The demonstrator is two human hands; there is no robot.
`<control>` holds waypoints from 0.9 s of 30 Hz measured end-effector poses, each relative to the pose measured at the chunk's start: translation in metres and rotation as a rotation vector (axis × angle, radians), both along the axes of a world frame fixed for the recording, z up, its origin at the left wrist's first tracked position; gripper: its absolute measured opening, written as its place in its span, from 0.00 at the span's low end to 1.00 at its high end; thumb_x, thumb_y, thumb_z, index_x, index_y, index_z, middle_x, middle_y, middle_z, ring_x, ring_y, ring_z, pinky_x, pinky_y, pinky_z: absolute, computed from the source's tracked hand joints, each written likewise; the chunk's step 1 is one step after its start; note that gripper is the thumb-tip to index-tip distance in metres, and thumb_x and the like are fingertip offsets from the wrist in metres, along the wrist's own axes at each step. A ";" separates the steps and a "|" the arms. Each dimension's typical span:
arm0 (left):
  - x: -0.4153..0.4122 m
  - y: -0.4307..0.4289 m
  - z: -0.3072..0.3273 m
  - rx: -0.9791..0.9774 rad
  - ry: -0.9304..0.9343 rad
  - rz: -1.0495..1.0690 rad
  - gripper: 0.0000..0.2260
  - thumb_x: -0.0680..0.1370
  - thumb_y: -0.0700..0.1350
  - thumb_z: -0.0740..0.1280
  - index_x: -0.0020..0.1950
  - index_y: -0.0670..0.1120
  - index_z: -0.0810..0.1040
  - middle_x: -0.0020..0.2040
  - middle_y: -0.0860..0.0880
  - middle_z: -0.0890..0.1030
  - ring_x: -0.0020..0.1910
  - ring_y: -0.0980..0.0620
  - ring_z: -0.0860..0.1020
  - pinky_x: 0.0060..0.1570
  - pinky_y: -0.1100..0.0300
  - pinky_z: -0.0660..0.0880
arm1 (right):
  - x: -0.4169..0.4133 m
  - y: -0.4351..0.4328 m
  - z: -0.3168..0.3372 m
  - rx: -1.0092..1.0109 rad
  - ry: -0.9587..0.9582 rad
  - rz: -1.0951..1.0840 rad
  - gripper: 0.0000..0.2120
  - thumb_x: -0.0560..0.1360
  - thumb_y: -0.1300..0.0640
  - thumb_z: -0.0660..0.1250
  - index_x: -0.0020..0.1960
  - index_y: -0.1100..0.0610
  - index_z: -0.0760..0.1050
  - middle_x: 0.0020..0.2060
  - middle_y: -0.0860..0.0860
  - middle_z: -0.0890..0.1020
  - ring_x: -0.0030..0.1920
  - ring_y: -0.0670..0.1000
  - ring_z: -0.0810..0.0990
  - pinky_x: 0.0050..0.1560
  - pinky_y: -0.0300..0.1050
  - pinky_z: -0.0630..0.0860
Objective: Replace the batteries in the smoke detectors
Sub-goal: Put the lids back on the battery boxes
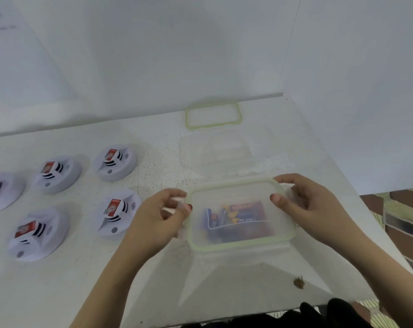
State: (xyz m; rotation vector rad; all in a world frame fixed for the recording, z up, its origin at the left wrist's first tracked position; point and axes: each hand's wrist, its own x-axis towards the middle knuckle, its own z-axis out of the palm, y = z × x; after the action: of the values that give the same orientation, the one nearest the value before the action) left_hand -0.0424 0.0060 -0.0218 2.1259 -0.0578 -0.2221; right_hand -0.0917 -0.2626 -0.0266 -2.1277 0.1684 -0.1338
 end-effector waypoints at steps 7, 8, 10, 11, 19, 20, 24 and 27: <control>-0.012 -0.014 -0.006 0.293 -0.558 -0.647 0.39 0.69 0.68 0.67 0.76 0.55 0.61 0.78 0.56 0.57 0.77 0.61 0.52 0.75 0.61 0.46 | -0.015 0.014 0.007 -0.499 -0.177 0.543 0.40 0.66 0.27 0.62 0.74 0.39 0.57 0.75 0.39 0.55 0.75 0.40 0.48 0.74 0.47 0.39; -0.012 -0.016 -0.012 0.346 -0.566 -0.676 0.43 0.68 0.70 0.67 0.77 0.53 0.59 0.78 0.55 0.55 0.77 0.61 0.50 0.75 0.59 0.45 | -0.016 0.016 0.002 -0.584 -0.180 0.574 0.42 0.65 0.26 0.61 0.74 0.40 0.55 0.75 0.41 0.53 0.75 0.41 0.46 0.74 0.50 0.37; -0.013 -0.019 -0.021 0.393 -0.613 -0.657 0.42 0.69 0.69 0.65 0.77 0.49 0.61 0.78 0.52 0.58 0.77 0.59 0.53 0.75 0.56 0.49 | -0.015 0.018 -0.007 -0.708 -0.239 0.563 0.40 0.68 0.28 0.60 0.75 0.41 0.54 0.75 0.44 0.56 0.76 0.45 0.48 0.72 0.56 0.42; -0.014 -0.021 -0.024 0.400 -0.648 -0.638 0.40 0.70 0.67 0.65 0.76 0.47 0.64 0.77 0.50 0.62 0.76 0.57 0.57 0.74 0.54 0.52 | -0.015 0.018 -0.009 -0.715 -0.264 0.546 0.37 0.70 0.30 0.59 0.75 0.42 0.55 0.75 0.46 0.58 0.75 0.46 0.51 0.71 0.57 0.45; -0.012 -0.025 -0.027 0.354 -0.756 -0.616 0.32 0.71 0.58 0.66 0.71 0.41 0.71 0.72 0.45 0.71 0.72 0.50 0.67 0.72 0.51 0.58 | -0.014 0.025 -0.014 -0.649 -0.309 0.489 0.31 0.71 0.36 0.60 0.72 0.41 0.59 0.71 0.47 0.65 0.73 0.47 0.58 0.72 0.54 0.50; -0.010 -0.022 -0.025 0.349 -0.711 -0.653 0.34 0.71 0.59 0.66 0.72 0.42 0.69 0.73 0.47 0.69 0.73 0.52 0.65 0.73 0.52 0.55 | -0.014 0.024 -0.009 -0.588 -0.263 0.494 0.33 0.70 0.35 0.61 0.72 0.39 0.58 0.72 0.45 0.63 0.74 0.44 0.56 0.73 0.51 0.48; 0.001 -0.001 -0.008 0.280 -0.482 -0.823 0.35 0.70 0.50 0.69 0.75 0.55 0.60 0.75 0.61 0.56 0.76 0.63 0.50 0.74 0.66 0.38 | -0.025 0.019 0.011 -0.377 -0.170 0.449 0.27 0.71 0.33 0.61 0.69 0.37 0.66 0.73 0.41 0.61 0.74 0.38 0.52 0.75 0.52 0.46; 0.005 0.018 -0.004 0.284 -0.489 -0.811 0.34 0.69 0.37 0.65 0.72 0.60 0.65 0.74 0.61 0.59 0.75 0.62 0.55 0.72 0.68 0.42 | -0.040 0.019 0.015 -0.378 -0.106 0.482 0.28 0.70 0.35 0.63 0.70 0.35 0.63 0.74 0.40 0.57 0.75 0.38 0.48 0.75 0.53 0.43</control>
State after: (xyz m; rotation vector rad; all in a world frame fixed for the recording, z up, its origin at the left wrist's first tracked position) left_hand -0.0378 0.0239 -0.0253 2.2844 -1.2452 -0.1785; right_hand -0.1313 -0.2441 -0.0112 -2.4630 -0.4659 0.0089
